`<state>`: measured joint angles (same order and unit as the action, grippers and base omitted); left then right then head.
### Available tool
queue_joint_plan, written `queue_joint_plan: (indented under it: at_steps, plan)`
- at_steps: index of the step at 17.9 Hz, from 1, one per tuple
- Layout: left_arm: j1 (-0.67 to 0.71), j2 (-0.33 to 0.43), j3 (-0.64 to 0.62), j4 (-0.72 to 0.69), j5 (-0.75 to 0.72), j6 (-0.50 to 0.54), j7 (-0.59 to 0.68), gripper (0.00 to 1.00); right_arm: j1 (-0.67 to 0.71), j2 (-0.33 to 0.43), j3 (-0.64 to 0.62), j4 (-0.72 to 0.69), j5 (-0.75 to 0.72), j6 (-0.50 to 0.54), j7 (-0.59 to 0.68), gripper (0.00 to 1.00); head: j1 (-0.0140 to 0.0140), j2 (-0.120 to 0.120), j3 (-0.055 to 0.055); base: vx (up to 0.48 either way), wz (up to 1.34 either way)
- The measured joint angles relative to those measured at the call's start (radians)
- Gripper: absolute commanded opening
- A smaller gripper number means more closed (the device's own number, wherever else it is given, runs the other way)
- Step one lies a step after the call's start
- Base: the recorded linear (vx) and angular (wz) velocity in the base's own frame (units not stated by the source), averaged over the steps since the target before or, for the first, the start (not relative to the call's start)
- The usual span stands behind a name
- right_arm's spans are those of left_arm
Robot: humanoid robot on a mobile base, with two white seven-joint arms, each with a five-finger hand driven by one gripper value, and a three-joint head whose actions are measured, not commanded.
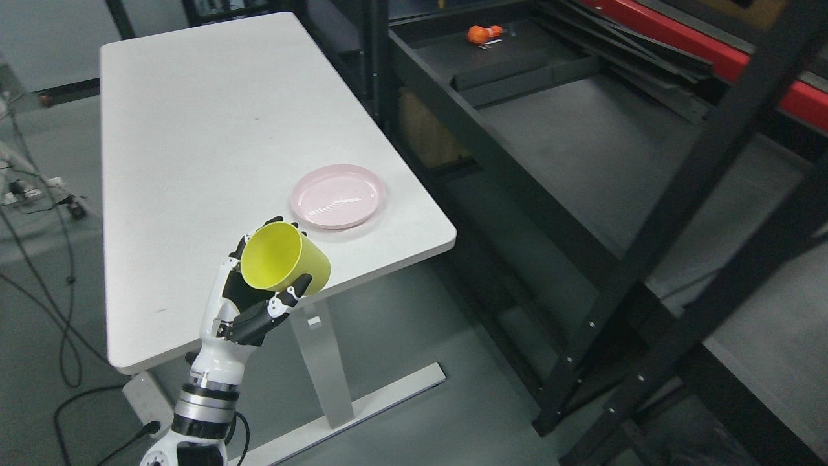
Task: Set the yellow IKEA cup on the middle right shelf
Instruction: 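Carry the cup in the left hand toward the metal shelves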
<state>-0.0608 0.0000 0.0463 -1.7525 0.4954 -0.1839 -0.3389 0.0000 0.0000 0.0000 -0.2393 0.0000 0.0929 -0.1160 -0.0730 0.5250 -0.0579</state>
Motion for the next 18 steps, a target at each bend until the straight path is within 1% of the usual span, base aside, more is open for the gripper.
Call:
queue_joint_plan:
  at_steps: [8, 12, 18]
  plan:
    - [0.043, 0.000, -0.027, -0.008, 0.000, -0.002, -0.001, 0.02, 0.000, 0.000, 0.000, 0.000, 0.000, 0.000, 0.000, 0.99, 0.0000, 0.000, 0.000, -0.210, -0.99]
    - [0.053, 0.000, -0.062, -0.009, 0.000, -0.012, -0.002, 0.02, 0.000, 0.000, 0.000, 0.000, 0.000, 0.000, 0.000, 0.99, 0.0000, 0.000, 0.000, -0.174, -1.05]
    - [0.058, 0.000, -0.107, -0.010, 0.000, -0.013, -0.001, 0.02, 0.001, 0.000, 0.000, 0.000, 0.000, 0.000, 0.000, 0.99, 0.0000, 0.000, 0.000, -0.128, -0.77]
